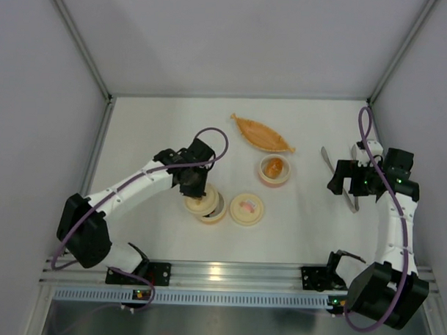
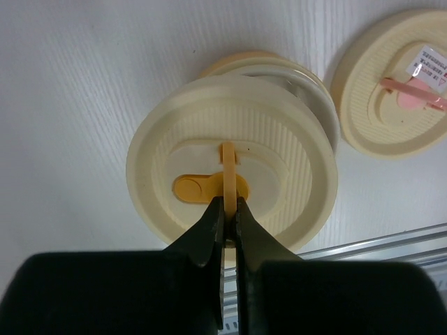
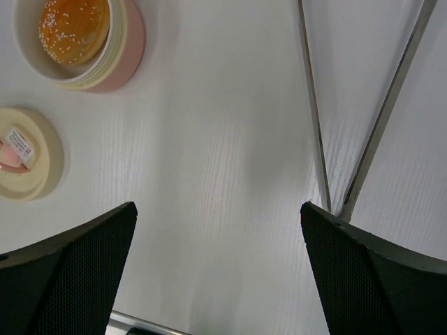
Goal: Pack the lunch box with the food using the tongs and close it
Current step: Close the box lid on the packing box.
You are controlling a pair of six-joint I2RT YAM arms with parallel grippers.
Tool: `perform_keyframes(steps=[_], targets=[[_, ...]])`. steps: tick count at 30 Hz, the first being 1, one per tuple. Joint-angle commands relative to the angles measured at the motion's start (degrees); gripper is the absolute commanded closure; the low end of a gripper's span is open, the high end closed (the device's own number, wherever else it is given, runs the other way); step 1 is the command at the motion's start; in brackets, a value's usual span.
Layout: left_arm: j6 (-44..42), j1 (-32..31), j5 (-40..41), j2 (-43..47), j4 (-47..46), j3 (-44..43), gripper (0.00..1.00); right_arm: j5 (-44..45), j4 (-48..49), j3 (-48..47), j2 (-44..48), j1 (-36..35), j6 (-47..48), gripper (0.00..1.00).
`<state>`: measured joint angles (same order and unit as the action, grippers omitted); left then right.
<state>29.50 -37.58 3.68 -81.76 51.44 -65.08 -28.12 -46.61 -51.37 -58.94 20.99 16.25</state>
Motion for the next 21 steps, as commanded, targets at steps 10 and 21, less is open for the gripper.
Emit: perform_keyframes(steps=[10,21], targets=[[-2.4,-6.4,7.2,-4.7,0.1,-6.1,1.0,0.1,1.2,-0.6,0.0,-1.0,0.2,0.01],[1.1,-6.5,5.9,-7.5,-1.0,-6.5,1.0,0.3,1.3,-0.6,-0.7,-1.0,0.4,0.01]])
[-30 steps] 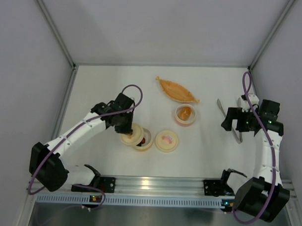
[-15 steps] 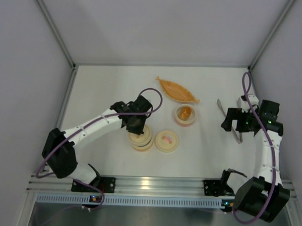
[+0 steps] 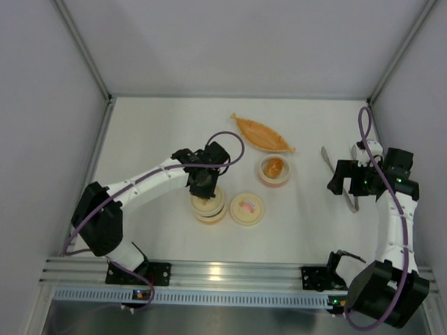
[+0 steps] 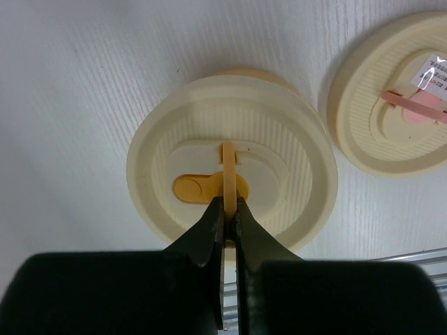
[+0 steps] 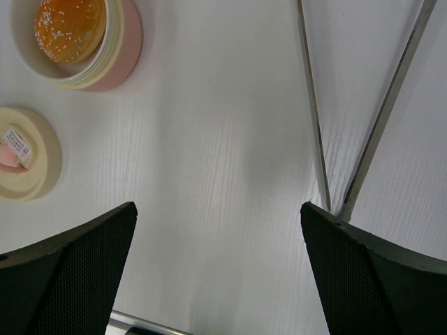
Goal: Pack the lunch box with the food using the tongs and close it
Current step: Close the box lid on the packing box.
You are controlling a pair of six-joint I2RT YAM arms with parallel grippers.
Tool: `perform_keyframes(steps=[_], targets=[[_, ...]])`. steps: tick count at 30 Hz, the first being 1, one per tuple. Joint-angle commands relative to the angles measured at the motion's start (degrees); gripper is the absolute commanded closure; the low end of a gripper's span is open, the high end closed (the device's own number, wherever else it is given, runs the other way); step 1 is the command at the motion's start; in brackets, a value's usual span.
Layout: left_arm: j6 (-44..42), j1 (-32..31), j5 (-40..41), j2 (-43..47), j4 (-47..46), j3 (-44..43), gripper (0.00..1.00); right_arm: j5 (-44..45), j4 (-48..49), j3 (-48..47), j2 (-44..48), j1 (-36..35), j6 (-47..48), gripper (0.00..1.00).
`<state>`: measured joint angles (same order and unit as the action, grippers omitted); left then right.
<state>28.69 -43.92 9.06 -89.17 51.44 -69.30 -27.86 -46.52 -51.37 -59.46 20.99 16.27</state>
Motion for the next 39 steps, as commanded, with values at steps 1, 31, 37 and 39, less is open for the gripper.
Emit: perform_keyframes(steps=[1,31,37,39], targets=[[2.1,-0.5,0.8,-0.5,-1.1,-2.2,1.0,0.0,1.2,-0.6,-0.1,-1.0,0.3,0.01],[4.1,-3.9,5.7,-0.3,-3.9,2.0,1.0,0.1,1.6,-0.5,-1.2,-1.0,-0.1,0.01],[4.0,-3.9,5.5,-1.7,-3.5,0.7,1.0,0.3,1.6,-0.7,-1.0,-1.0,0.1,0.01],[3.7,-3.9,5.8,-2.2,-3.4,0.6,1.0,0.3,1.6,-0.5,-1.0,-1.0,0.1,0.01]])
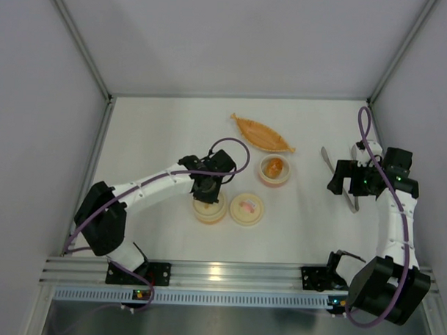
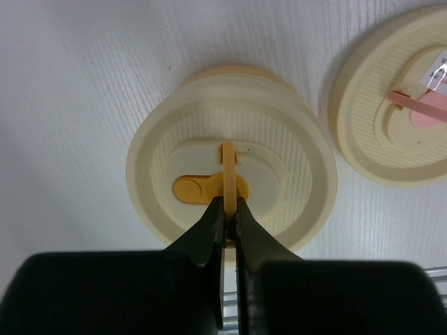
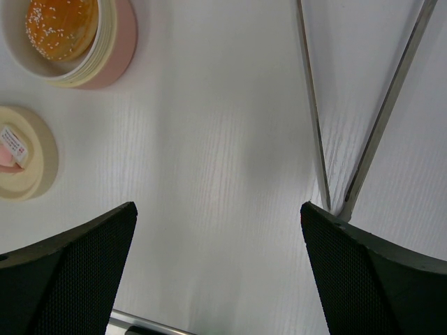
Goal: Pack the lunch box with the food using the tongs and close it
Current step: Close the box lid on the packing box.
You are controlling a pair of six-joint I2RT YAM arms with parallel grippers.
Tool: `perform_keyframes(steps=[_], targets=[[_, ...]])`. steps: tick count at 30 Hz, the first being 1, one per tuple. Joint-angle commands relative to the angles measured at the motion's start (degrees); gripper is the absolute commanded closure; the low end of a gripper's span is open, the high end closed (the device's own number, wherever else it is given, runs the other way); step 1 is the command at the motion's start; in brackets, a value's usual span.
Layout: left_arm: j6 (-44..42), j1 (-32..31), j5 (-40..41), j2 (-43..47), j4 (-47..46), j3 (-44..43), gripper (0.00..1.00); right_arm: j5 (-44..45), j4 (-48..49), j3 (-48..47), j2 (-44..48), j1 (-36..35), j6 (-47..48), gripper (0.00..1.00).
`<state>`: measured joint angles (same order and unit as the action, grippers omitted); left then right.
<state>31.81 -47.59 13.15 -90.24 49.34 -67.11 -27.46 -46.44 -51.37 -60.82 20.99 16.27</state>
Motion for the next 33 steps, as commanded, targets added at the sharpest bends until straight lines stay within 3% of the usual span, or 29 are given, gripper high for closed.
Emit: perform_keyframes(steps=[1,14,27,33], targets=[[0.6,-0.2,1.8,-1.3,-1.3,-1.8,1.0,0.0,1.6,-0.4,0.4,-1.0,0.1,0.01],[-0.3,-0.1,10.1,-4.9,0.1,-6.9,1.0,0.0,1.6,-0.4,0.2,-0.9,0.3,0.01],[-3.2,0.9,3.5,-6.0,1.0,-7.8,1.0,0.0,1.5,-0.5,0.1,-1.0,0.4,0.01],[-8.3,1.2,2.0,-6.9,1.5,-8.6,1.0,-0.2,1.3,-0.4,0.2,-1.0,0.6,0.01]])
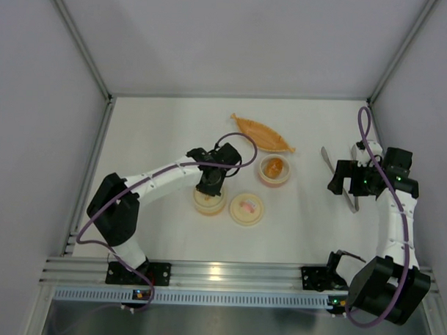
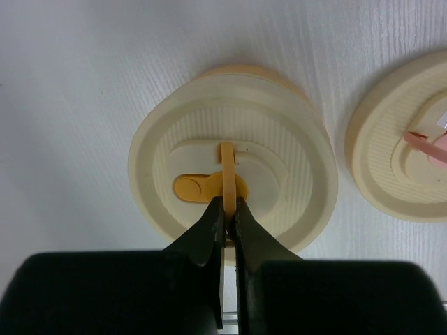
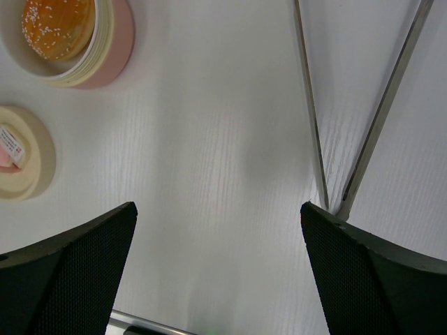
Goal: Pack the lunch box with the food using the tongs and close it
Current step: Close the box lid on the packing box.
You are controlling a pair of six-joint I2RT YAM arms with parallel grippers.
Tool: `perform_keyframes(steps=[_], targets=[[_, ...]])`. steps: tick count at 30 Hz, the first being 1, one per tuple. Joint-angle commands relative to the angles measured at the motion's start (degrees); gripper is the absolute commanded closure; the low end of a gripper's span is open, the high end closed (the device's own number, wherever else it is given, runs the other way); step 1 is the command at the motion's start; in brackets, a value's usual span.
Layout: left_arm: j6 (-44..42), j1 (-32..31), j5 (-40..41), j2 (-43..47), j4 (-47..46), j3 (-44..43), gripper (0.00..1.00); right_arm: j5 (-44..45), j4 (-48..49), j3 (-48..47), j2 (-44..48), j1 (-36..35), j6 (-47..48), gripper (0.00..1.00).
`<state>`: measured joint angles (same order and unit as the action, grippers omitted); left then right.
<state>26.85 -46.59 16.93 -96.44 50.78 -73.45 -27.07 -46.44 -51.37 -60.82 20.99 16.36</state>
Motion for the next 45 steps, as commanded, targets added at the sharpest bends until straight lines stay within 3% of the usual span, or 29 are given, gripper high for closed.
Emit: perform_keyframes(steps=[1,13,22,33,45], targets=[[-4.0,0.2,-2.3,-0.8,0.1,-2.3,1.0,-0.6,1.3,-0.4,0.2,-1.0,0.6,0.01],[-16.5,0.5,-1.6,1.5,-5.3,0.2,1.0,-0.6,1.3,-0.5,-0.1,-1.0,0.6,0.01],[-24.3,0.5,-7.5,2.9,-6.8,3.0,1.0,-0.4,1.3,-0.7,-0.1,-1.0,0.9,0.01],[-26.3,0.9,-9.3,3.5,-7.2,4.4,1.0,-0.6,1.2,-1.2,-0.3,-1.0,0.6,0.01],[-39.6,2.2,-15.5,3.2,-8.2,6.3,1.0,-0.3,0.6,-1.5,-0.2,-1.0,1.1,0.01]])
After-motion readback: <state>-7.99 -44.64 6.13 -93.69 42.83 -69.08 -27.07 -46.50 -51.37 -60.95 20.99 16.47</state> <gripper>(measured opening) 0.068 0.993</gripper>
